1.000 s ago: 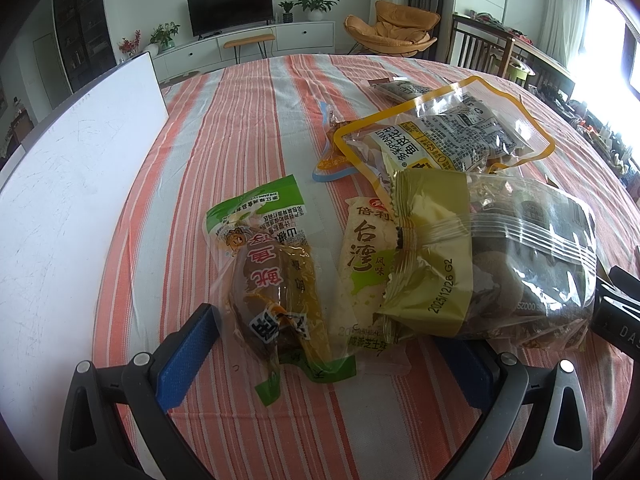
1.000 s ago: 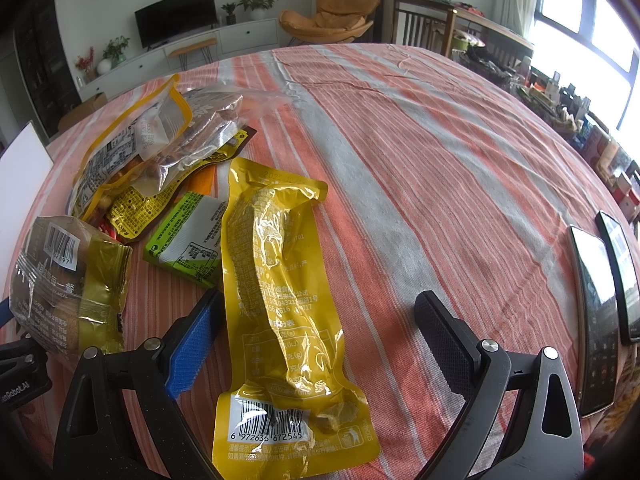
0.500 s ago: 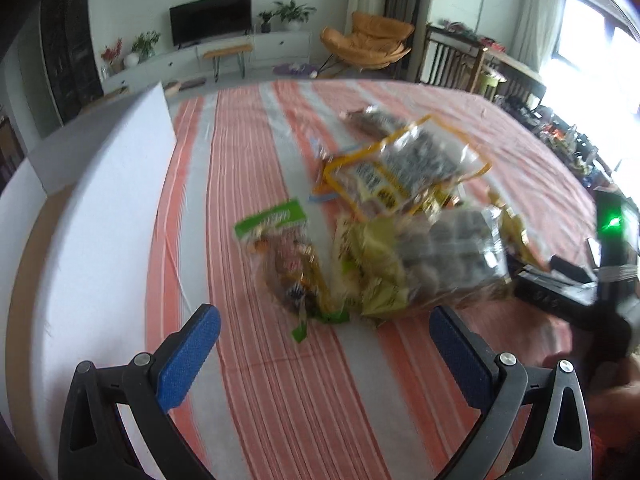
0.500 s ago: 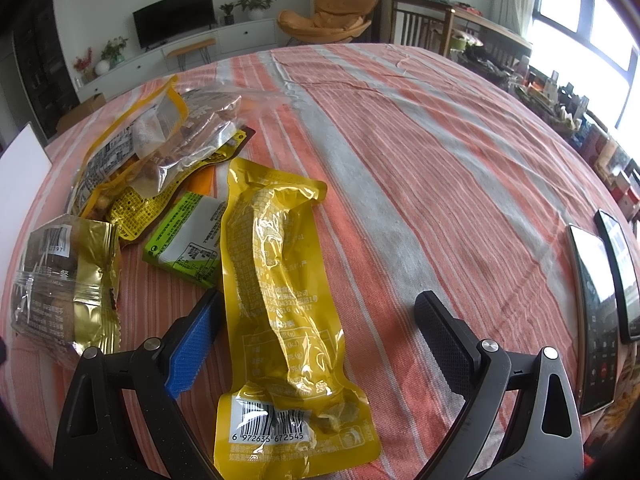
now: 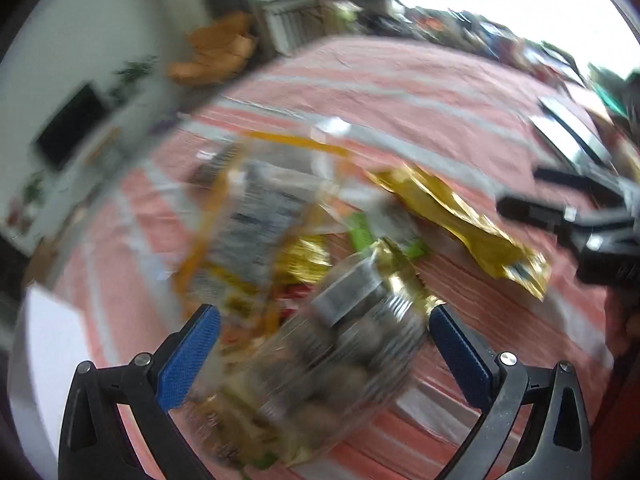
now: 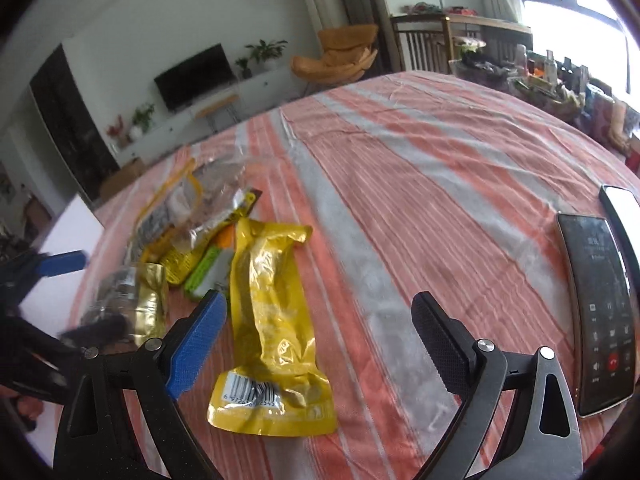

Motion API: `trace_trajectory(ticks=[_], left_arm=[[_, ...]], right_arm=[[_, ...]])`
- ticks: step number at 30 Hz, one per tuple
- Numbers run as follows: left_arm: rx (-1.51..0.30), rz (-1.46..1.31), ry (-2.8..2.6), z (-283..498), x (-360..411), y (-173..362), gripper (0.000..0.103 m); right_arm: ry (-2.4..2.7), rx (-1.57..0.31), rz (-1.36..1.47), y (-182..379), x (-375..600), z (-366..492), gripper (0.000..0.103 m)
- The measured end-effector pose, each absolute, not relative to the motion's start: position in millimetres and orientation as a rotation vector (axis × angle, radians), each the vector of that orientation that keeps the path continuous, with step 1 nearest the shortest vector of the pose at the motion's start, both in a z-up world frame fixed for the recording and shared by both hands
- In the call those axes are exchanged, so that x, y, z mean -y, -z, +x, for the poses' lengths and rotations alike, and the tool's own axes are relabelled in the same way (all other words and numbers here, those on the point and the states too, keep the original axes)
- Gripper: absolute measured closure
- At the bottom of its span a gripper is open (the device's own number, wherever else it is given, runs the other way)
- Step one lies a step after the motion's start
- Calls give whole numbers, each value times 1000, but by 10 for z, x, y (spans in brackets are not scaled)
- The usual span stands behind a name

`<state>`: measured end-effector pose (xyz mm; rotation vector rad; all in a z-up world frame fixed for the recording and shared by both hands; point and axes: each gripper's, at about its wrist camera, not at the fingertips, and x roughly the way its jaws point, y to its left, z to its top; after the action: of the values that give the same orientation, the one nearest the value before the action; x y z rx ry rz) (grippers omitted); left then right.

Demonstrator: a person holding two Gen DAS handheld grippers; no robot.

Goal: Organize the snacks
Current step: 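Close the left tool on the clear bag of round brown snacks, then close the right tool on the yellow pouch while the left tool lifts its bag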

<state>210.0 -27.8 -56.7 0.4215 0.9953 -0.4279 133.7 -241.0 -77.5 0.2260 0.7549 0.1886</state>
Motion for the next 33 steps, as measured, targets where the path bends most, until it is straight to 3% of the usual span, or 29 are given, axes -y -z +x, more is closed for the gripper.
trace_trajectory(ticks=[2,6,14,15,17,18,27,33], left_arm=[[-1125,363,527,2090,246,645,0],[-1207,457,626,1778,251,719,0],[-1083,589,476,1914,453,697,0],[-1075,621,455,1928,513,732,3],[-1058,677,398,1902,561,781,28],[-1057,669,379,1896,571,787,31],[-1037,267,347,1642,92,399,35],[-1016,82,310,1475,-274,146,35]], right_arm=[[-185,-733,241,729,2451,1309,8],[-188,-755,250,739,2525,1372,8],[-236,-890,284,929,2488,1458,8],[-242,-890,276,920,2476,1449,8],[-249,-890,259,900,2461,1441,8],[-250,-891,257,894,2468,1443,8],[-312,-975,302,804,2607,1627,8],[-391,-1045,-18,772,1820,1755,10]])
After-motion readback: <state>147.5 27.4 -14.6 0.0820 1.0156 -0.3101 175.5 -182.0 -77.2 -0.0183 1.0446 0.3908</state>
